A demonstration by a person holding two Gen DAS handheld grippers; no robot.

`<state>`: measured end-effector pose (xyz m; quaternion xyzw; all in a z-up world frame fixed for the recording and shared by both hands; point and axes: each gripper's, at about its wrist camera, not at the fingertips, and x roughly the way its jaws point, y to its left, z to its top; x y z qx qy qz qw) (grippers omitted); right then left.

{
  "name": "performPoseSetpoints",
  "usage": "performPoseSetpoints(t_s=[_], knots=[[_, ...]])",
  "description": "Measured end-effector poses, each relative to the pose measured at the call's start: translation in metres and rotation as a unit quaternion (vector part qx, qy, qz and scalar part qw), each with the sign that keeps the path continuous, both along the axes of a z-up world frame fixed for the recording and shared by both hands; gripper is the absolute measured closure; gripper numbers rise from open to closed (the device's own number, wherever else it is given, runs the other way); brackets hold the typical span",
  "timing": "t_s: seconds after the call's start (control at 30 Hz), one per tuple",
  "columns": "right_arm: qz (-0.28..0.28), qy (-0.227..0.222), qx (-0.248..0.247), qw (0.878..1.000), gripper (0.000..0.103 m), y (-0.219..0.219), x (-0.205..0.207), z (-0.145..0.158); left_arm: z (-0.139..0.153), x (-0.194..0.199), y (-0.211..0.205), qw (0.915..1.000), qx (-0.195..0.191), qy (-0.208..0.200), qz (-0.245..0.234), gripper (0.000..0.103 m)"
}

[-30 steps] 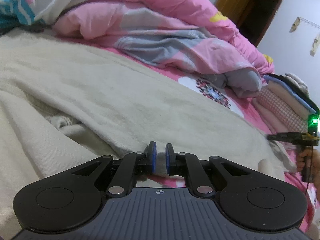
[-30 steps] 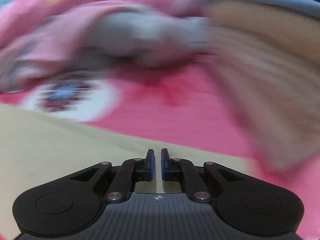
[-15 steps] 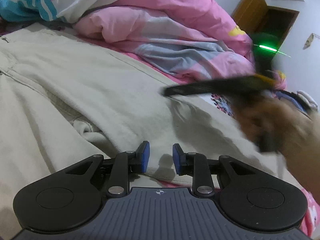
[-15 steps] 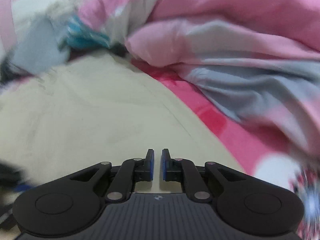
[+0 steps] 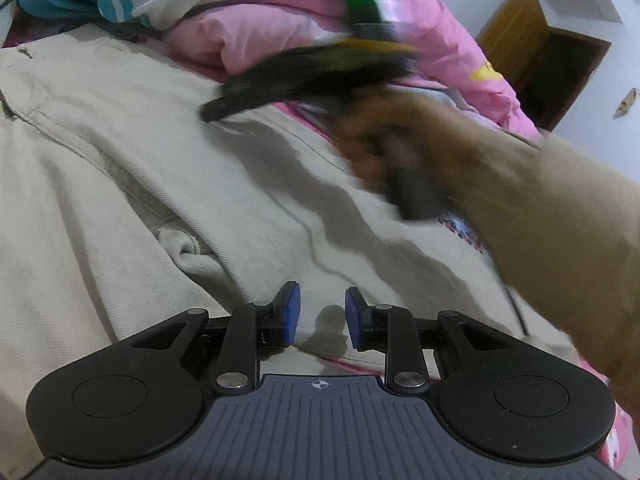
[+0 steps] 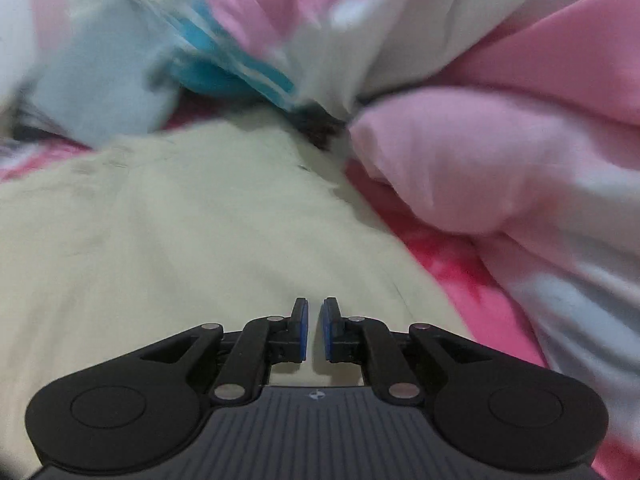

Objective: Fold clothes

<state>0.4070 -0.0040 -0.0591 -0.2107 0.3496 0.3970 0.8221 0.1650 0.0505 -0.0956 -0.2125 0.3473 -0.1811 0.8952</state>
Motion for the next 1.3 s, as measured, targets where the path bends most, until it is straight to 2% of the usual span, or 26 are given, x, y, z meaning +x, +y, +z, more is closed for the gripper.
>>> performPoseSetpoints(t_s=[0.03,0.1,0.13,0.23,0.3,0.33,0.4,0.43,0.53,0.57,0.7,0.83,0.87,0.93,1.0,1.1,1.17,1.23,1.3], knots=[[-0.022,-0.017,-0.003,1.0,0.101,0.005,0.01,0.001,-0.001,0.0,0.0,1.0,0.001,-0.001,-0.001,0.078],[-0.078,-0.063,-0.024,0.995,0.097,0.015,0.025,0.009,0.0,0.0,0.001,1.0,-0.002,0.001,0.0,0.078],[-0.084,-0.079,-0.031,0.993,0.097,0.018,0.027,0.014,0.001,0.0,0.001,1.0,-0.004,0.003,0.0,0.078],[-0.006,-0.035,0.012,0.999,0.097,0.019,0.016,0.033,0.001,0.0,0.004,0.9998,-0.014,0.01,0.003,0.078],[0.037,0.012,0.022,0.999,0.097,0.029,0.016,0.031,0.0,0.001,0.004,0.9998,-0.018,0.012,0.005,0.078],[0.036,0.026,0.016,0.999,0.097,0.038,0.021,0.024,0.0,0.002,0.004,0.9998,-0.018,0.011,0.005,0.078],[0.013,0.015,-0.004,1.0,0.103,0.057,0.036,0.007,-0.001,0.001,0.003,0.9999,-0.014,0.006,0.004,0.078],[0.006,0.0,-0.004,1.0,0.102,0.063,0.043,0.005,-0.001,0.002,0.002,0.9999,-0.012,0.004,0.004,0.078],[-0.038,-0.085,-0.054,0.994,0.102,0.076,0.047,0.008,-0.002,0.001,0.004,0.9998,-0.017,0.004,0.003,0.078],[-0.038,-0.091,-0.058,0.993,0.101,0.076,0.045,0.01,-0.002,0.001,0.005,0.9998,-0.02,0.006,0.004,0.078],[0.015,-0.071,-0.024,0.997,0.099,0.061,0.026,0.024,-0.002,0.002,0.009,0.9992,-0.036,0.016,0.008,0.078],[0.044,-0.016,0.005,0.999,0.099,0.07,0.034,0.025,-0.003,0.003,0.008,0.9992,-0.037,0.015,0.007,0.078],[0.038,-0.023,-0.009,0.999,0.1,0.08,0.041,0.018,-0.004,0.003,0.009,0.9991,-0.039,0.014,0.006,0.078],[0.019,-0.076,-0.045,0.996,0.099,0.084,0.046,0.014,-0.004,0.002,0.01,0.9988,-0.048,0.011,0.005,0.078],[-0.002,-0.118,-0.065,0.991,0.099,0.068,0.037,0.028,-0.003,-0.001,0.009,0.9983,-0.057,0.009,0.005,0.078],[0.01,-0.158,-0.062,0.985,0.095,0.016,0.008,0.064,0.003,-0.006,0.015,0.9973,-0.073,0.0,0.004,0.074],[-0.012,-0.165,-0.066,0.984,0.094,-0.024,-0.009,0.094,0.008,-0.01,0.021,0.9964,-0.082,-0.012,0.016,0.069],[-0.06,-0.188,-0.071,0.978,0.09,-0.059,-0.035,0.119,0.013,-0.013,0.027,0.9952,-0.09,-0.027,0.027,0.065],[-0.115,-0.19,-0.062,0.973,0.088,-0.11,-0.065,0.146,0.015,-0.015,0.029,0.9949,-0.089,-0.037,0.031,0.06]])
